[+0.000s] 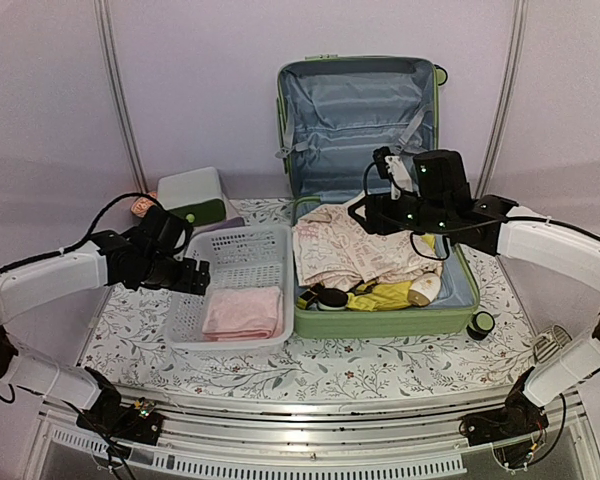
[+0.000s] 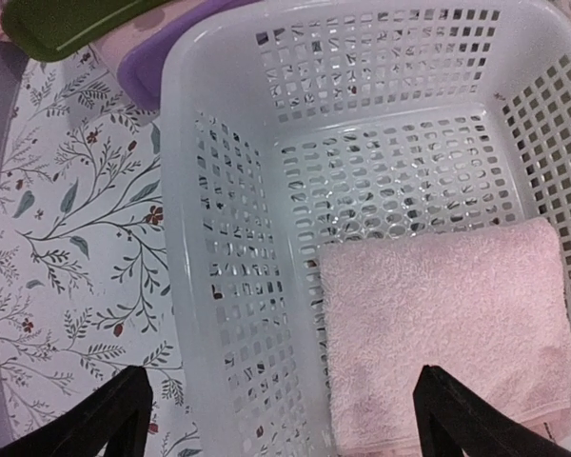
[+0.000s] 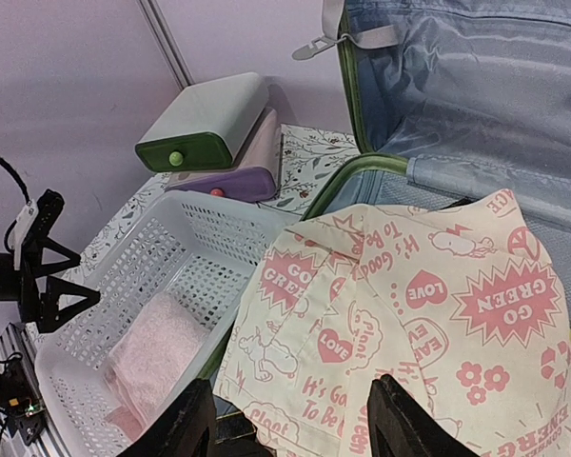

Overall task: Open, take out, and arrange the luggage
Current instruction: Adjust the clothes in the opened luggage.

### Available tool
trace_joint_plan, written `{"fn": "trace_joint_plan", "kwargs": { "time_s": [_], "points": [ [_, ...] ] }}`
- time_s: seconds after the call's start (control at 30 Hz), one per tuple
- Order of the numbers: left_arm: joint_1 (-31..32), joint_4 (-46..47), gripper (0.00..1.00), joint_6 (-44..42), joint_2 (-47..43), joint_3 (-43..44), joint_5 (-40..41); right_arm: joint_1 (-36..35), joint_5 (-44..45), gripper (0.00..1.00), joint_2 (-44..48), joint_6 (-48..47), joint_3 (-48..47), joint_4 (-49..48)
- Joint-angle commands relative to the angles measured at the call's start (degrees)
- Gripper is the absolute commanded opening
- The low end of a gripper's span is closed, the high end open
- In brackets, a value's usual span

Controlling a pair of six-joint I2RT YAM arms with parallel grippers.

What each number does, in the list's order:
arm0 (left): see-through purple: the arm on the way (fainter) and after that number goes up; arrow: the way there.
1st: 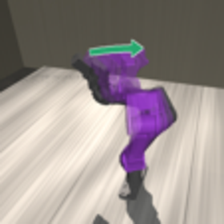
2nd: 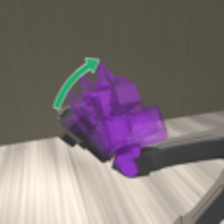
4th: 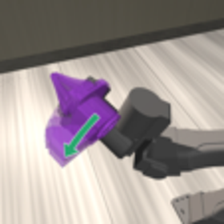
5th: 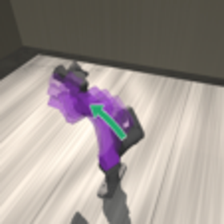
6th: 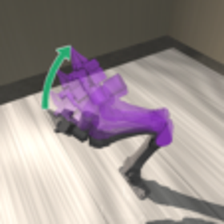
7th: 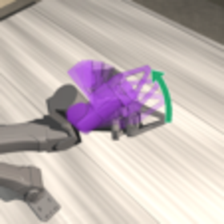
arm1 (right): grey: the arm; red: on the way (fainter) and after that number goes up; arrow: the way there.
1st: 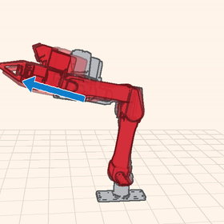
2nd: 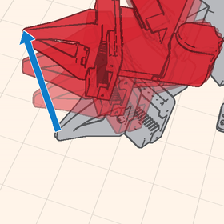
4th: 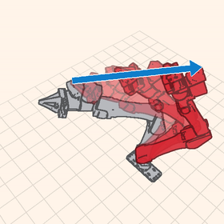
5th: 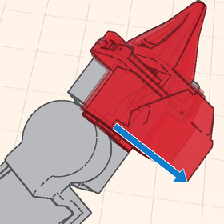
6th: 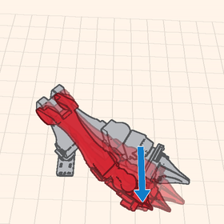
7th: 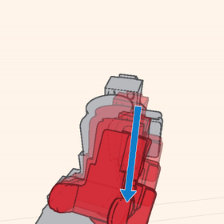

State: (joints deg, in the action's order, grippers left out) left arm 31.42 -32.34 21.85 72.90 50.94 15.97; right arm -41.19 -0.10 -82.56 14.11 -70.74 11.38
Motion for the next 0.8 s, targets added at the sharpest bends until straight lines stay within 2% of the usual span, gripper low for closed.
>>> {"fn": "trace_joint_plan", "kwargs": {
  "time_s": [0.0,0.1,0.27,0.57,0.77],
  "points": [
    [-2.9,-0.6,0.98,-1.7,-2.8,-0.2,-1.3,0.3,0.1,0.57,-0.5,0.0,-0.6,0.2],
    [-5.2,0.5,0.98,-2.8,-2.8,-1.0,-4.3,0.3,-0.5,0.56,-1.0,0.0,-0.9,0.2],
    [-8.7,1.8,0.91,-4.4,-0.2,-2.2,-8.4,0.3,-0.5,0.56,-1.0,0.0,-0.7,0.4],
    [-12.2,0.5,0.67,-6.7,4.0,-2.1,-11.3,0.3,-0.6,0.56,-0.4,0.3,0.2,0.3],
    [-12.4,-1.4,0.4,-7.3,4.7,-0.9,-11.5,0.3,-0.8,0.57,-0.8,0.0,-0.6,0.4]
  ]
}}
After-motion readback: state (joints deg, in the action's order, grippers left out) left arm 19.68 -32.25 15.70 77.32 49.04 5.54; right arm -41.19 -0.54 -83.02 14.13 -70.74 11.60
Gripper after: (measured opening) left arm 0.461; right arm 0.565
